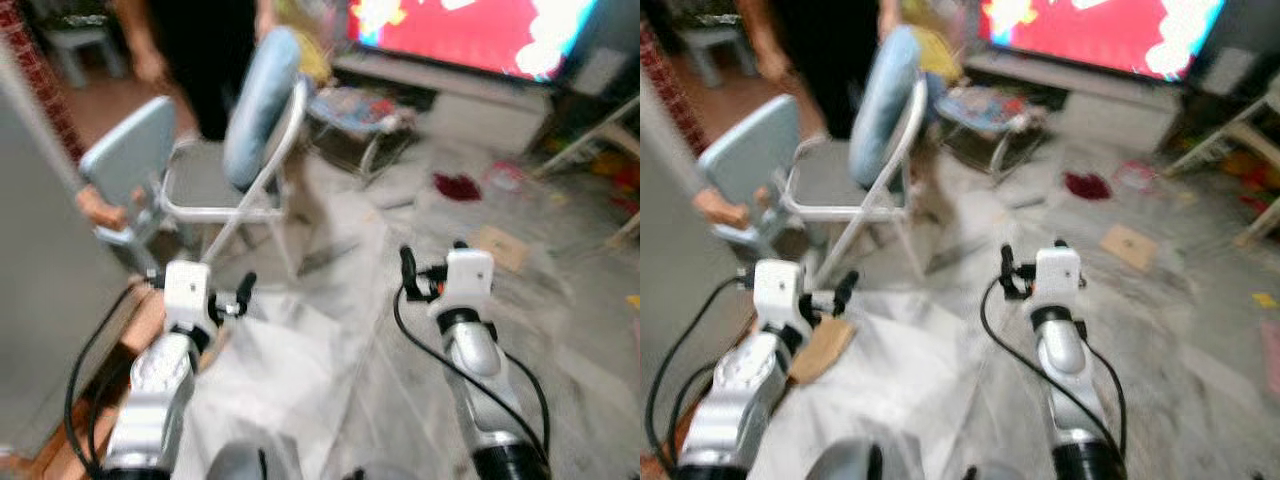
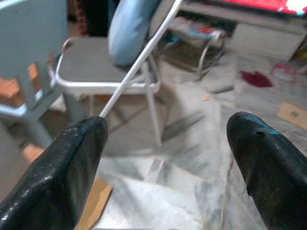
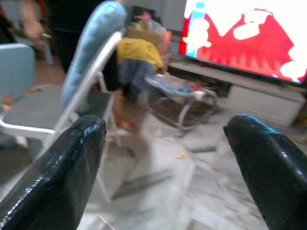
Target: Restocking fridge
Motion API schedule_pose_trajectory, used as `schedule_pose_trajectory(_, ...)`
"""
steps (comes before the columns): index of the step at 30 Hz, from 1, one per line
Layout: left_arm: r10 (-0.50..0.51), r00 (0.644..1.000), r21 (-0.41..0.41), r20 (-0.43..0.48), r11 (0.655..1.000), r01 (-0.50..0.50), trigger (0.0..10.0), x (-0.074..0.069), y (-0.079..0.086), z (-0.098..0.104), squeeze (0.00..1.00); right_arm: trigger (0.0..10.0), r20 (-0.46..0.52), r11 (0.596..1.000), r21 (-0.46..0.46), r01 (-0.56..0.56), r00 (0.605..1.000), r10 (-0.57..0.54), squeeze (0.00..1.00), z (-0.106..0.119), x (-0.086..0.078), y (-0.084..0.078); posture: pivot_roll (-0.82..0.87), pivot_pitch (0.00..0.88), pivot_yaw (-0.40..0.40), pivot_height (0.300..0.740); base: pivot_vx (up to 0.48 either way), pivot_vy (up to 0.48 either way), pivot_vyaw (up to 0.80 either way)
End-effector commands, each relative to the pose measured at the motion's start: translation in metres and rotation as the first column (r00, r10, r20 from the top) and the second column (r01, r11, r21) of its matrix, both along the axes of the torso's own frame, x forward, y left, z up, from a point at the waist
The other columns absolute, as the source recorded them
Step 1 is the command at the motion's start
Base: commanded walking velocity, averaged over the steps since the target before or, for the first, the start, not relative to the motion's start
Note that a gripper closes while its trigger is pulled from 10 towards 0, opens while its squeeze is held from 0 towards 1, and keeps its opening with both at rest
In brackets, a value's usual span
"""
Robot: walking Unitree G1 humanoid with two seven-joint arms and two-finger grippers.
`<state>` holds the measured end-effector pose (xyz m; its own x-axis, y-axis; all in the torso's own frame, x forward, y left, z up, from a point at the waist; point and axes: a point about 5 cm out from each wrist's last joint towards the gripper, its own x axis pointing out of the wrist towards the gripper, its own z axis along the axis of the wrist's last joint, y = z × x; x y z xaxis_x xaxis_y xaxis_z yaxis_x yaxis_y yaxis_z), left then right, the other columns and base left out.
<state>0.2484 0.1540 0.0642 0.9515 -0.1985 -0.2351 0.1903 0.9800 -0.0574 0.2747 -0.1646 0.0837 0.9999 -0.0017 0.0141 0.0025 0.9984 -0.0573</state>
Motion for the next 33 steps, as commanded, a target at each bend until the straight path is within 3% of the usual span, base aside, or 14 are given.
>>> schedule_pose_trajectory(1,-0.014,1.0,-0.001,0.004,1.0,0.014,10.0,0.0033,-0.004,0.0035,0.0,10.0,-0.013,0.999,0.011,0.036,0.999,-0.035,0.0,-0.002,-0.0007,-0.0077,0.06,0.021,-0.038,0.74,-0.356,0.0,0.0)
schedule_pose_trajectory(14,-0.018,1.0,0.013,-0.001,1.0,0.018,10.0,0.0026,-0.0025,0.0033,0.0,10.0,-0.026,0.999,0.017,0.036,0.999,-0.036,0.0,-0.0043,-0.0023,-0.0075,0.06,0.026,-0.037,0.74,-0.346,0.247,0.0)
schedule_pose_trajectory(19,-0.03,0.999,0.027,0.019,0.999,0.029,10.0,0.002,-0.0035,0.0043,0.0,10.0,-0.029,0.999,0.02,0.038,0.999,-0.037,0.0,-0.0047,-0.0029,-0.0077,0.06,0.028,-0.034,0.74,0.0,0.404,0.0)
schedule_pose_trajectory(26,-0.028,0.999,0.045,0.042,0.999,0.026,10.0,0.0044,-0.0018,0.0073,0.0,10.0,-0.03,0.998,0.038,0.045,0.999,-0.044,0.0,-0.0051,-0.0043,-0.0078,0.05,0.023,-0.026,0.74,0.0,0.0,0.0)
schedule_pose_trajectory(33,0.047,0.996,0.072,0.078,0.996,-0.053,10.0,0.0079,0.0057,0.0085,0.0,10.0,-0.033,0.998,0.057,0.034,0.999,-0.032,0.0,-0.0054,-0.0045,-0.0051,0.05,0.021,-0.026,0.74,0.0,0.0,0.0)
